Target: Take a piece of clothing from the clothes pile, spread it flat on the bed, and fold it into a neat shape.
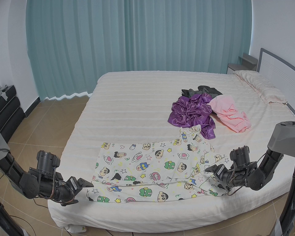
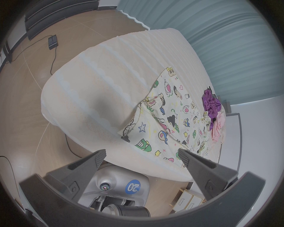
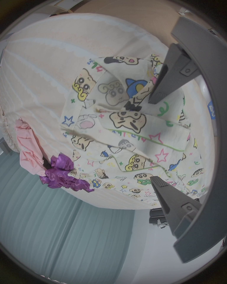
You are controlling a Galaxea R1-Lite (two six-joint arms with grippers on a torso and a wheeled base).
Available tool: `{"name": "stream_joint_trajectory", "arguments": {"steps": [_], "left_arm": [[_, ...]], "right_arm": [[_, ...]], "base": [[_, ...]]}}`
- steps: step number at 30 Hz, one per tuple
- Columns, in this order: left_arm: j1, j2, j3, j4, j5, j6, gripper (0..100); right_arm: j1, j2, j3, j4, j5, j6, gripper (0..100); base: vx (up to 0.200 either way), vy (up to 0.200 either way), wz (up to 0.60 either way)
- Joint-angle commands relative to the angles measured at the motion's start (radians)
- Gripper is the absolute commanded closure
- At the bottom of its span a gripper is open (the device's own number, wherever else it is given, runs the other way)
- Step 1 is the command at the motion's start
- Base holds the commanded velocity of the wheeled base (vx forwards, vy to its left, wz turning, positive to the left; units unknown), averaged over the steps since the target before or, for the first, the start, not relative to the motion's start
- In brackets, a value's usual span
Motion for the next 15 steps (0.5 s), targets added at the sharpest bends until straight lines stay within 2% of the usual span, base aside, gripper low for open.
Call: {"name": "stream_joint_trajectory", "arguments": {"steps": [1,8,15], "left_arm": [[-0.001,0.001,0.010,-0.001,0.000,0.000,0],[-0.001,0.001,0.012,-0.001,0.000,0.000,0],[-0.001,0.001,0.012,-0.001,0.000,0.000,0]], "right_arm": [[0.000,0.017,0.013,-0.023,0.000,0.000,0],[-0.004,0.073,0.007,-0.146,0.001,0.003,0],[0.004,0.116,0.007,-0.180,-0.023,-0.003,0]], "base": [[0.000,0.000,0.00],[0.000,0.000,0.00],[0.000,0.000,0.00]]}}
